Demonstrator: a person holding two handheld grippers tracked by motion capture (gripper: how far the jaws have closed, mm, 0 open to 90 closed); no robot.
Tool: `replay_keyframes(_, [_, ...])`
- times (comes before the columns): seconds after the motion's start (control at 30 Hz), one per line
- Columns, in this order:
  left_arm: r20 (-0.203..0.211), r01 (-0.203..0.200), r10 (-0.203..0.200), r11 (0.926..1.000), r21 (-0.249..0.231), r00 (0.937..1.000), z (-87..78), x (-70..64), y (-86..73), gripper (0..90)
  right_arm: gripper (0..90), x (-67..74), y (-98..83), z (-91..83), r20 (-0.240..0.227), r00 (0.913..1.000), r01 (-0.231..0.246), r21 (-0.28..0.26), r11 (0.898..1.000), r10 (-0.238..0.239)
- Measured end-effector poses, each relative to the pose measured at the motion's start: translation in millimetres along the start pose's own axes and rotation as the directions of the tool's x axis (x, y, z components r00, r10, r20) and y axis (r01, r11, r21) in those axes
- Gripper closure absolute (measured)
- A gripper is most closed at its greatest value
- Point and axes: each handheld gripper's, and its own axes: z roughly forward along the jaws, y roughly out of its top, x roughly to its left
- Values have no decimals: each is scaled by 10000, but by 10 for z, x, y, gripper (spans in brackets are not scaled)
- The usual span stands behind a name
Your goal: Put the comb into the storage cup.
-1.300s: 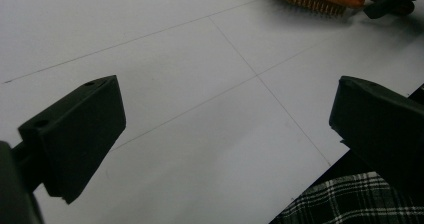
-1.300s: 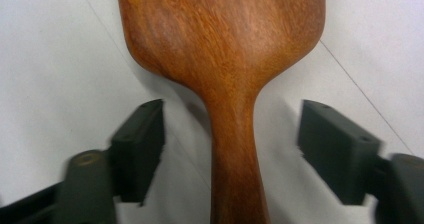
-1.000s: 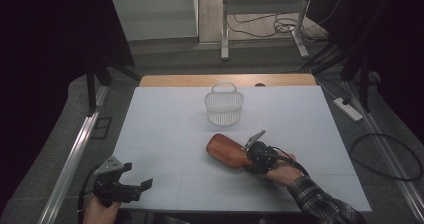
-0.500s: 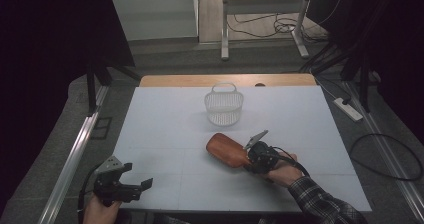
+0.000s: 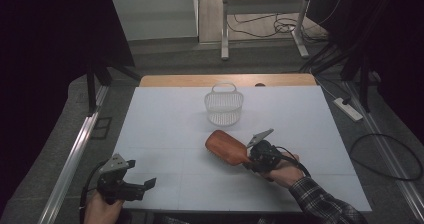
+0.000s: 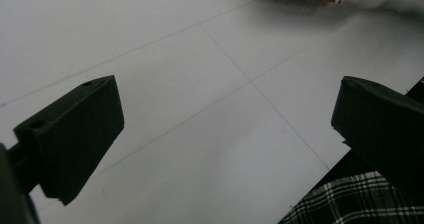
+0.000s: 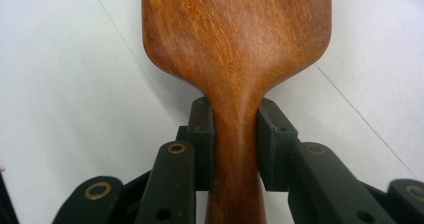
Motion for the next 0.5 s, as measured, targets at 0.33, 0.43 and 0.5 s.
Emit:
replay_keyframes(0.33, [564,-385,415,9979,-526,9975,104,-61,161,0,721,13,6,-120,-159,9999,-9,-682,9977,-2])
replay_keyframes(0.43, [642,-657,696,9959,-618,9955,146,-84,234,0,720,21,13,-185,-224,9997,5,-1026,9947,-28])
replay_keyframes(0.5, [646,-736,776,9954,-616,9949,162,-92,249,0,720,32,20,-212,-180,9998,16,-1192,9929,-37])
